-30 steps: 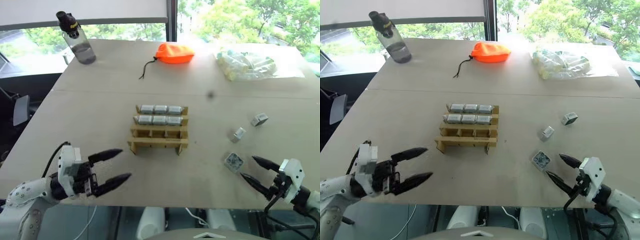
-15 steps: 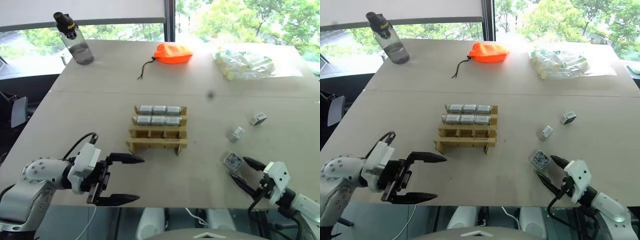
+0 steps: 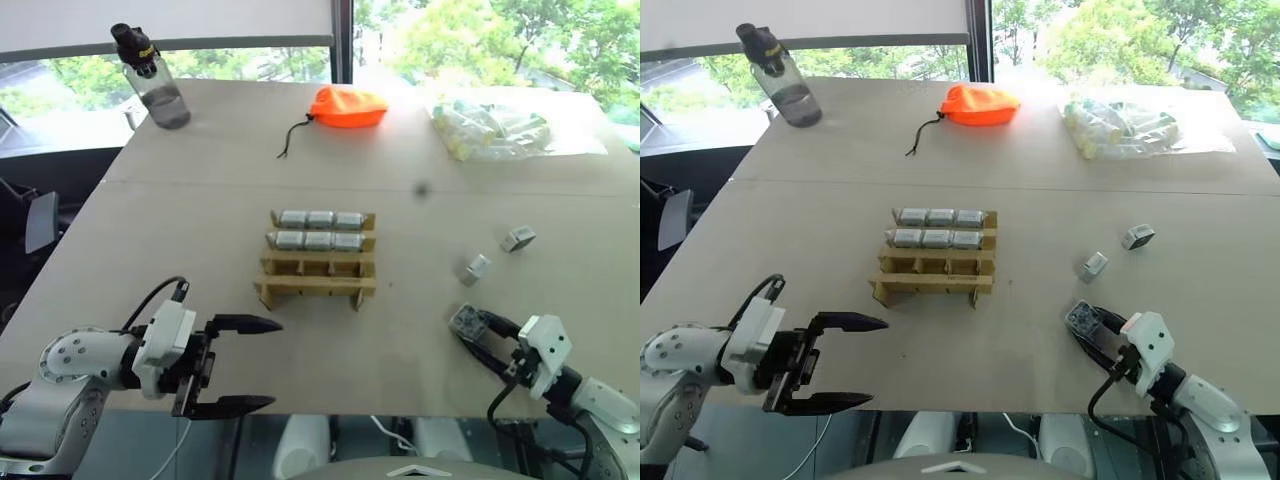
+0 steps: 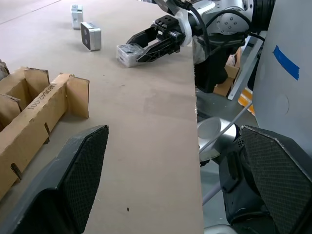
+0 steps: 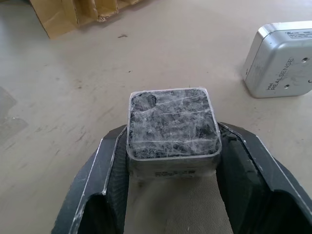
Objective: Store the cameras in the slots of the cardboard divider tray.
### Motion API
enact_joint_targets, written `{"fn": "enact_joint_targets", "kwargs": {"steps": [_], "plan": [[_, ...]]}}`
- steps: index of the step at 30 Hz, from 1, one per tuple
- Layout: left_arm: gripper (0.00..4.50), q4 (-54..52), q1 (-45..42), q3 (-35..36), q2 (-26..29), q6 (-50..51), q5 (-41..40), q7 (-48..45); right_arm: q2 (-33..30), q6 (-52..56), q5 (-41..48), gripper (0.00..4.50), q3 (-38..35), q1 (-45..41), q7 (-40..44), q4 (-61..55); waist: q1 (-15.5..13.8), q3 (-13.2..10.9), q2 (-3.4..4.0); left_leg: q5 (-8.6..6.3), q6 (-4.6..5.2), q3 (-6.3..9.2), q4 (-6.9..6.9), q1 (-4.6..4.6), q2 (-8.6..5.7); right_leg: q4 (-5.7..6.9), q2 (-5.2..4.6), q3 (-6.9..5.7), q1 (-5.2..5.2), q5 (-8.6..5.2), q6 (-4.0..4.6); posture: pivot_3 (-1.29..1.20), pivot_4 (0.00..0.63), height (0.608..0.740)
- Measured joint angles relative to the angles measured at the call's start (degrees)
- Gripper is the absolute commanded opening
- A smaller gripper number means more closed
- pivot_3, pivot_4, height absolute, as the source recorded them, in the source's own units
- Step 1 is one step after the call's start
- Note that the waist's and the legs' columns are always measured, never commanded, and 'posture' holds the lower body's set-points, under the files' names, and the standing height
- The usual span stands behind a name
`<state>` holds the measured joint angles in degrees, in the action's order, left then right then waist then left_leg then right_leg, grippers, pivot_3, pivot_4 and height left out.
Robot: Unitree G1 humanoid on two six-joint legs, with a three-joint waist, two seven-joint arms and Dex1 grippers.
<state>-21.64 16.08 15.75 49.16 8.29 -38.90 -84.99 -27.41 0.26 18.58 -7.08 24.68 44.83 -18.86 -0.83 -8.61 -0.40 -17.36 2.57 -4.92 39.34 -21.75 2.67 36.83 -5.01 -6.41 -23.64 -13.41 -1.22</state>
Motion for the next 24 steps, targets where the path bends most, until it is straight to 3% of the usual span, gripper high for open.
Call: {"fn": "enact_joint_targets", "kwargs": {"steps": [6,8,13,20,24], "plan": [[4.50,-0.01,-0.11,0.43,-0.24,0.73,-0.08,1.95,-6.37,-0.90,-2.65,1.94,0.96,-1.50,2.86,-1.19,0.02,0.02,-0.03,0.00,0.00,-0.01,0.00,0.00,0.00,0.00,0.00,0.01,0.00,0.00,-0.01,0.00,0.150,0.726],[4.50,-0.04,-1.41,0.94,0.00,2.96,-0.58,4.91,-12.14,-1.09,-5.65,1.94,3.32,-3.67,5.98,-3.70,0.02,0.03,-0.05,0.00,0.01,0.02,0.00,0.02,0.00,0.01,0.02,0.00,0.00,0.00,-0.01,0.00,0.150,0.726],[4.50,-0.11,-5.79,0.49,1.28,8.49,0.08,10.15,-17.02,-5.71,-17.35,1.94,14.05,-14.71,9.75,-7.29,0.11,0.03,-0.09,0.01,0.00,-0.01,0.02,0.01,0.03,0.01,0.08,0.01,-0.02,-0.09,-0.17,0.00,0.150,0.726],[4.50,-1.18,-17.23,-4.53,1.04,21.91,-1.72,22.39,-10.85,-13.24,-26.37,1.94,23.13,-37.52,8.60,-4.52,0.00,-0.05,-0.24,0.02,-0.02,0.06,0.07,-0.06,-0.02,0.01,0.05,-0.05,-0.01,0.03,0.00,0.00,0.150,0.726],[4.50,-1.67,-22.06,-7.69,1.03,29.12,-3.59,25.38,-6.42,-18.69,-30.36,1.94,26.98,-42.71,6.09,0.92,0.03,-0.06,-0.27,0.02,-0.03,0.05,0.07,-0.12,-0.08,0.01,0.00,-0.09,-0.03,0.03,-0.01,0.00,0.150,0.726]]}}
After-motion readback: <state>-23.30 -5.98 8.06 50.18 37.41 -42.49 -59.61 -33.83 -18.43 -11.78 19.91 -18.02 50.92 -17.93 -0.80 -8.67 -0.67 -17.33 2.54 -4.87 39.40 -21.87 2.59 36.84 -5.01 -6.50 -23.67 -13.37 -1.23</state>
